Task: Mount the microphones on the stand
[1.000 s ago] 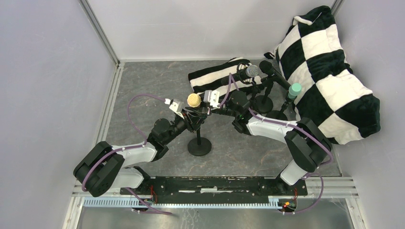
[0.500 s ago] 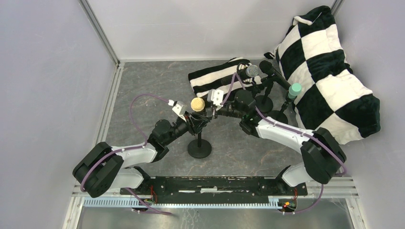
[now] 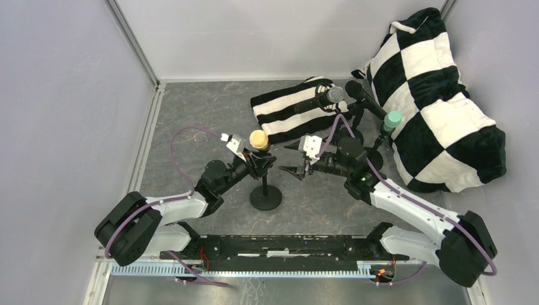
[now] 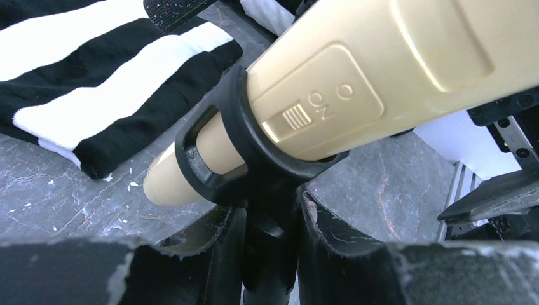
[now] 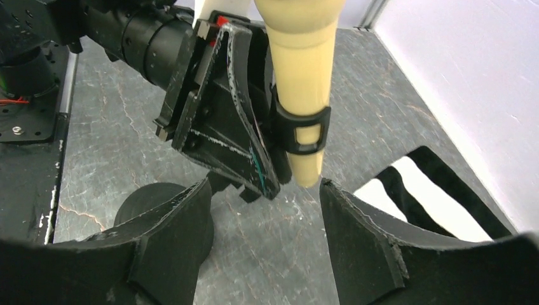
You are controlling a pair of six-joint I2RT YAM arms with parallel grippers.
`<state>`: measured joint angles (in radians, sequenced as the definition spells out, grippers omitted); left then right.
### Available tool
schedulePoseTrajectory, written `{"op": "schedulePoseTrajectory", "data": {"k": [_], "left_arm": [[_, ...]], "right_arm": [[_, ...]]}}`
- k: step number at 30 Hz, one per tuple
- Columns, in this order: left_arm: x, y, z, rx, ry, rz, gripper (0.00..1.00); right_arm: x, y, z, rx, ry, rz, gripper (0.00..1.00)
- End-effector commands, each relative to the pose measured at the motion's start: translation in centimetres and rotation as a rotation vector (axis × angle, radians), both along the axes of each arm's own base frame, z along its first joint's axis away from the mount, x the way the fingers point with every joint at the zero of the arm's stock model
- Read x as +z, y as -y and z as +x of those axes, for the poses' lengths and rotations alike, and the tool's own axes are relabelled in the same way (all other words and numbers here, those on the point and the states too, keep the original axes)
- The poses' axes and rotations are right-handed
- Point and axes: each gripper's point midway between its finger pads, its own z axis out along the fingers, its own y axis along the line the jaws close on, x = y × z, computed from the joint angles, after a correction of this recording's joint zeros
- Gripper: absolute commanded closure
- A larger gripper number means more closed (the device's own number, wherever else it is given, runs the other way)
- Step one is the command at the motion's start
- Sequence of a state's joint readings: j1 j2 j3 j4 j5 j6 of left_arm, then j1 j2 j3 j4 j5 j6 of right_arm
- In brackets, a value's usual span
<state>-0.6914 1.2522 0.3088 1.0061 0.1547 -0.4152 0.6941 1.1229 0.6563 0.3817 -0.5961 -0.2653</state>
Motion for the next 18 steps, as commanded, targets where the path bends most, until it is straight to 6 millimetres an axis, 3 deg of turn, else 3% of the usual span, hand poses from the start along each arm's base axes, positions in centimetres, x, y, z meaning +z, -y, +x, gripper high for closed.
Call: {"op": "schedulePoseTrajectory", "data": {"k": [1,9,12,16,18], "left_arm": [[2.9,-0.4,0.8,0.038,0.076,-0.031,0.98],[6.8,-0.9,1.8,0.101,0.232,-0.081,0.98],[8.1,-1.0,1.4,0.115,0.328,-0.116,0.98],[9.4,0.3,1.1,0.098,0.461,-0.067,0.98],[9.8,0.5,1.2,0.111,0.524,-0.045,0.90]], "right_arm": [[-0.8,2.1,0.1,-0.109,-0.015,-0.014,0.30],[-4.6,4.0,-0.3,-0.255,-0.233,0.046,0.31],[-5.2,3.8,-0.9,-0.244,-0.293,0.101,0.31],[-5.7,3.3,-0.9,-0.230,-0.323,0.101,0.31],[-5.8,3.2,-0.8,-0.228,-0.323,0.097,0.31]]}}
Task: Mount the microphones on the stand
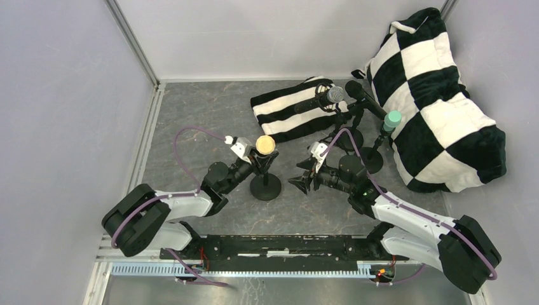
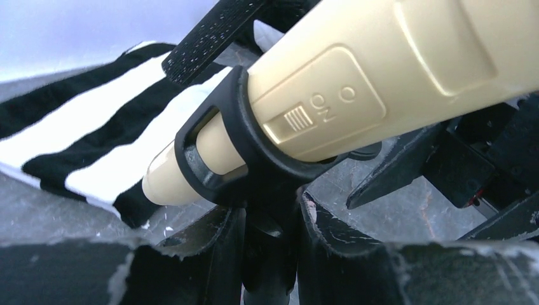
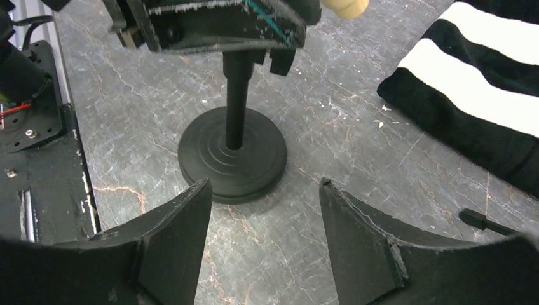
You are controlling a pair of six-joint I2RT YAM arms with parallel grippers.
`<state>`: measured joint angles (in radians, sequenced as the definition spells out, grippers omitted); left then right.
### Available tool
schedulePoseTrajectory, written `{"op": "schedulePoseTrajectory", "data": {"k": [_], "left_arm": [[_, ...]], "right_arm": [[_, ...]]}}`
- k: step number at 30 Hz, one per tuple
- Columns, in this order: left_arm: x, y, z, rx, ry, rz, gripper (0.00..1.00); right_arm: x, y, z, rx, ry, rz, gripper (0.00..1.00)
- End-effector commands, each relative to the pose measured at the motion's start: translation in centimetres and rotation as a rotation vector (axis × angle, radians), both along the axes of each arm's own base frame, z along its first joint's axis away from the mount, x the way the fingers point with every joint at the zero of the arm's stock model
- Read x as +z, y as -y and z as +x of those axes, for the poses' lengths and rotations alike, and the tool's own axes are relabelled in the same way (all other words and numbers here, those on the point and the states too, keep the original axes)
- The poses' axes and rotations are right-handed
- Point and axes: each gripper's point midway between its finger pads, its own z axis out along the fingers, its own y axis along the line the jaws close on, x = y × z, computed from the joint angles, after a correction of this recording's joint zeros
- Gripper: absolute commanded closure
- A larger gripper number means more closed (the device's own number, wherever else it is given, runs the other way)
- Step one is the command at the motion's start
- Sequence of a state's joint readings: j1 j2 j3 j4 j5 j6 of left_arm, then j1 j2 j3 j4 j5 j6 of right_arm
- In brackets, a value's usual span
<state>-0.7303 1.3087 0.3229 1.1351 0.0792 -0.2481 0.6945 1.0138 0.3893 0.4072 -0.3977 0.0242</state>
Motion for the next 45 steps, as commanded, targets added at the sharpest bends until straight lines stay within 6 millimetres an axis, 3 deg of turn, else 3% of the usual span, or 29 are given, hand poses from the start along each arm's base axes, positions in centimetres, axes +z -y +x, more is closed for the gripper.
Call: {"op": "schedulePoseTrajectory", "data": {"k": [1,7,10,11,17,24,30,33,36,45], "left_arm": [[8.2,0.2,0.2,0.048,0.369,-0.081,0.85],[6.4,-1.0,-0.2,0.108,0.473,-0.035,0.69],[4.9,-0.8,-0.8,0.099,0.478,0.002,0.57],[4.6,-0.7,-1.1,0.091,0.476,0.011,0.49],[2.8,-1.6,-2.8,0.079,0.435,0.029,0.30],[1.3,-4.3,-3.4,0.159,0.328,-0.003,0.01],[0.1,-7.4,-3.1,0.282,0.152,-0.091,0.00],[-2.5,-8.9,-2.6,0.368,-0.024,-0.086,0.00],[-3.6,-10.5,-2.4,0.460,-0.158,-0.063,0.00],[-3.2,-15.0,-3.7,0.605,-0.241,-0.103,0.00]], "right_arm": [[2.6,-0.9,0.8,-0.010,0.039,0.090,0.31],[1.3,-0.7,0.7,-0.010,0.028,0.060,0.30],[0.4,-0.5,0.6,-0.012,0.015,0.044,0.30],[0.2,-0.5,0.5,-0.010,0.011,0.041,0.30],[-0.6,-0.4,0.5,-0.012,0.002,0.025,0.30],[-1.3,-0.7,0.4,0.005,-0.017,0.018,0.30],[-1.8,-1.4,0.2,0.025,-0.047,0.040,0.31],[-1.9,-2.0,0.4,0.018,-0.051,0.040,0.31],[-1.8,-3.2,0.0,0.025,-0.034,0.045,0.31],[-0.1,-6.4,0.4,-0.026,0.012,0.141,0.31]]}}
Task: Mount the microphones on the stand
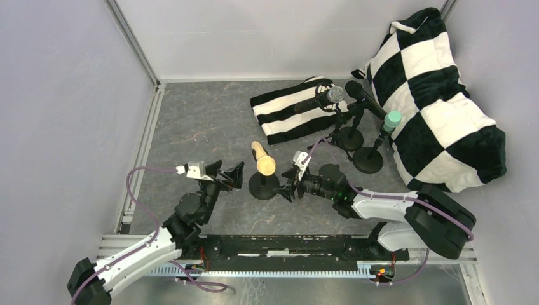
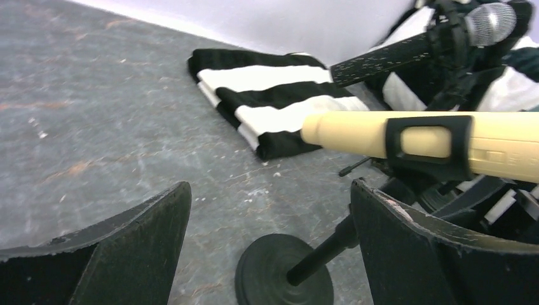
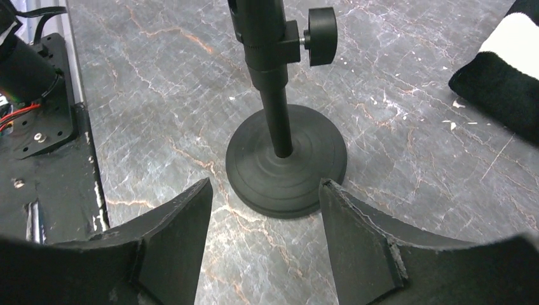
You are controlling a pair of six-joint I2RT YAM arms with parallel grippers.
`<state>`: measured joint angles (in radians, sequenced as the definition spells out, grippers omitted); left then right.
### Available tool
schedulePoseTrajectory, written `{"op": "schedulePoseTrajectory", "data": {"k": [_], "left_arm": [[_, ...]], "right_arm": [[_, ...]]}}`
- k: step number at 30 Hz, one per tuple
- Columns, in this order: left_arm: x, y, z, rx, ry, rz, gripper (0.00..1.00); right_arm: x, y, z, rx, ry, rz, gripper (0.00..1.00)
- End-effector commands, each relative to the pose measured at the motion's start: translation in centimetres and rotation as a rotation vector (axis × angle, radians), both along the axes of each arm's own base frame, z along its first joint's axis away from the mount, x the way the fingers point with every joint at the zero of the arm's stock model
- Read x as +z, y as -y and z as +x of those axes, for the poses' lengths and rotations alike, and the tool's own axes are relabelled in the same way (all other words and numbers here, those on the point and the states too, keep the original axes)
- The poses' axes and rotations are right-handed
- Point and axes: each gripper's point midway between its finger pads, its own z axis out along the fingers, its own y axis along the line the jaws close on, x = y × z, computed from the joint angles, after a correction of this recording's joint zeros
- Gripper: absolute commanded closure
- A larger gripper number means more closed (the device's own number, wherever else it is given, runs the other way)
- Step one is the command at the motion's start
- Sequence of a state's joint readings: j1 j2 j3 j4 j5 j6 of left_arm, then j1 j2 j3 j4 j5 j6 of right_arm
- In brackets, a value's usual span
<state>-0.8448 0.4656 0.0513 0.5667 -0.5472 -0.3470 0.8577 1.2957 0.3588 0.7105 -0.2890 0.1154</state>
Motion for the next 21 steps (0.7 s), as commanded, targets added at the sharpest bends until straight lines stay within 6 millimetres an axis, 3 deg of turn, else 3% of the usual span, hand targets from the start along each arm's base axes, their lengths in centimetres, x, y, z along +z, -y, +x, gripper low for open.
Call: {"op": "schedulePoseTrajectory", "data": {"k": [1,12,16,21], "left_arm": [[-2.1,-2.3,0.0,0.120,-0.152,0.016,0.00],[-3.2,-2.7,0.6,0.207,-0.335,0.112,0.00],[-2.8,-2.5,0.7,0.200,-0.322,0.102,0.00],[-3.2,-2.6,0.7,0.202,-0.333,0.140,0.00]], "right_arm": [[4.0,-2.2,2.0,-0.073,0.080,0.130,0.32],[3.9,-6.9,4.2,-0.100,0.084,0.174,0.38],[2.6,-7.8,5.0,-0.110,0.081,0.149,0.42],[1.0,-8.0,5.7,-0.128,0.095,0.113,0.56]]}}
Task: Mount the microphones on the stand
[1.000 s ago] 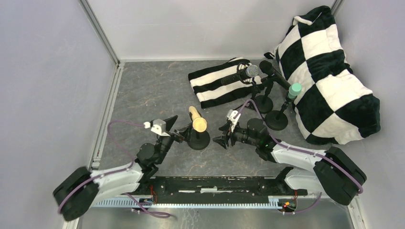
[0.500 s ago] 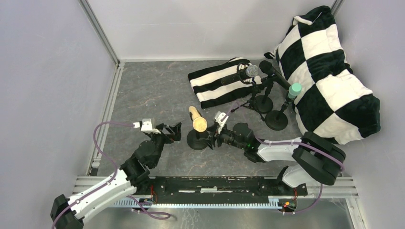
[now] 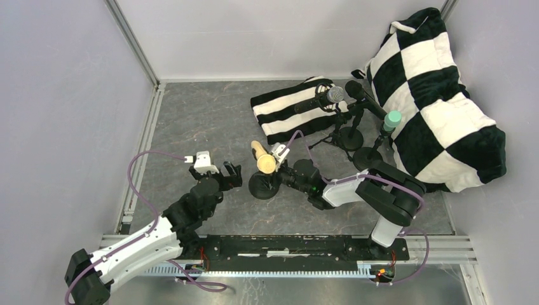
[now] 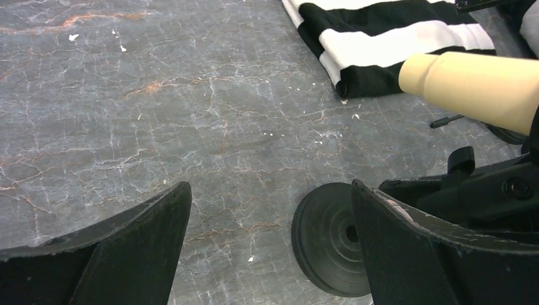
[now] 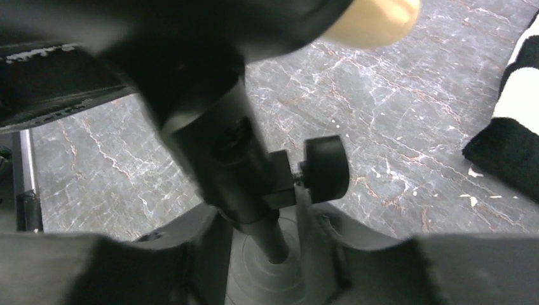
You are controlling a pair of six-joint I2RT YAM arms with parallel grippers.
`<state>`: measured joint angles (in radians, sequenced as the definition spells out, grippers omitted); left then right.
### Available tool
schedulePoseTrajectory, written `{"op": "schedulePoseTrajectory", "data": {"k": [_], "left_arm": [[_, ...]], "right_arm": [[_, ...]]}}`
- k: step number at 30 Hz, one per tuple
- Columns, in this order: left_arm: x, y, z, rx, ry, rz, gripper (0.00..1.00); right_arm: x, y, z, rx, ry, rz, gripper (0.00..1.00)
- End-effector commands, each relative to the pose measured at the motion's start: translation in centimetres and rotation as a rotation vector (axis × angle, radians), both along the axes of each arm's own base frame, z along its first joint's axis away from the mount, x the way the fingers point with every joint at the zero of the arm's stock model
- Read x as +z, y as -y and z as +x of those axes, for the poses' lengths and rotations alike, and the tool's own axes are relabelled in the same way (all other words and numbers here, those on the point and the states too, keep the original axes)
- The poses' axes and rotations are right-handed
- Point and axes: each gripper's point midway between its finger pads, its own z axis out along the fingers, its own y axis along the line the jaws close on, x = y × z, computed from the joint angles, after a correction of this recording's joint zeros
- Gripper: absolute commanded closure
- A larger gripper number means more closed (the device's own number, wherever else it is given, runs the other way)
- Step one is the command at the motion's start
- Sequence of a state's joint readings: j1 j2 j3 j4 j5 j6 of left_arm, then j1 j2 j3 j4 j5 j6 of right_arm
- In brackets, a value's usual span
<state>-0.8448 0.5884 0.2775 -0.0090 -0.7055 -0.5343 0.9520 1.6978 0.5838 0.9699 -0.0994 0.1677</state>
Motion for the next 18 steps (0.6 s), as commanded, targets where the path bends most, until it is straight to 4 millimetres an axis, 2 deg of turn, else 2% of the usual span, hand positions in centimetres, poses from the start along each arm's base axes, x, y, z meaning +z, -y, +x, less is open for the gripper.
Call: {"op": "schedulePoseTrajectory", "data": {"k": [1,8,12,18], "left_arm": [[1.3,-0.1,0.4,0.035,0.012,-0.029,0.00],[0.8,-0.9,0.3,0.056,0.012,0.000,0.00],[0.7,-1.0,0.3,0.062,0.007,0.007,0.00],[0.6,-0.7,0.4,0.058,-0.003,0.013,0.00]], "right_arm": [[1.5,-0.8,1.4,-0.034,0.075,0.040,0.61],[1.8,1.8,2.6,-0.128,0.158,-0.002,0.98],[1.7,3.8,3.9,-0.177,0.156,-0.017,1.00],[1.2,7.5,7.2,-0.270,0.145,-0.049,1.00]]}}
